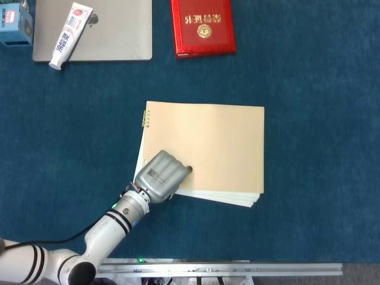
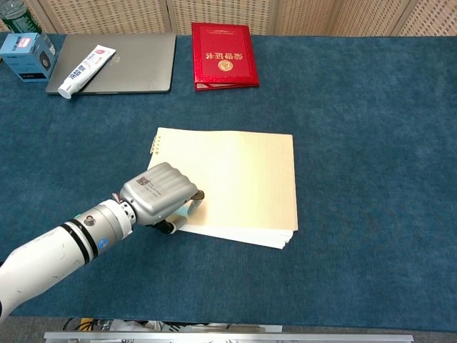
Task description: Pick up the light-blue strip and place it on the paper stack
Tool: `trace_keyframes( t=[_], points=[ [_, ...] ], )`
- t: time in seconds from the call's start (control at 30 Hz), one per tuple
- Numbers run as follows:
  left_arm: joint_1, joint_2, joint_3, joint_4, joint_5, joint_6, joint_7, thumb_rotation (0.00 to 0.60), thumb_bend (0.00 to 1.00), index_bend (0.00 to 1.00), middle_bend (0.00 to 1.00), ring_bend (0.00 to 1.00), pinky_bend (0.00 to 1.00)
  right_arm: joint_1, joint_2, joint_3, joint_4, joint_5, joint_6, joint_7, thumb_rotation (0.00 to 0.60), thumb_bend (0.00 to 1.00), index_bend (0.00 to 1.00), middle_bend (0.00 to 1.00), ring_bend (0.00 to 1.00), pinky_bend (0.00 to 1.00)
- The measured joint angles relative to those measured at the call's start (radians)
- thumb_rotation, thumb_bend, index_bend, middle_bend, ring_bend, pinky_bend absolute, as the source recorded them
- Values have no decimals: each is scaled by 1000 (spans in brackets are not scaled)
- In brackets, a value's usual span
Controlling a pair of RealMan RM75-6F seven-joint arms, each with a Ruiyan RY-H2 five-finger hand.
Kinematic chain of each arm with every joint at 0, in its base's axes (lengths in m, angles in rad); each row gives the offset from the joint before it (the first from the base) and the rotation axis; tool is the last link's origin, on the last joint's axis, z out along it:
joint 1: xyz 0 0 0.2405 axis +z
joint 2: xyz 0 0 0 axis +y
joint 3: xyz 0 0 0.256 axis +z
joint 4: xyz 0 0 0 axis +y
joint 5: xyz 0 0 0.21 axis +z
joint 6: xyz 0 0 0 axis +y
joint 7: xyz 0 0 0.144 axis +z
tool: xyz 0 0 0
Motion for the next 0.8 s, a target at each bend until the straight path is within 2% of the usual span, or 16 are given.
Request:
trace_keyframes(
  t=[0.47,0.8],
  points=[
    [-8,-14,-4,17,-20,-12,11,600,397,477,1000,1000,1000,-4,0,1,6,1,2,4,600,260,344,379,417,333],
    [-2,1,0,-12,-7,6,4,600,397,477,1000,1000,1000,-3,-3,1,8,0,1,7,600,259,344,379,417,333]
  ],
)
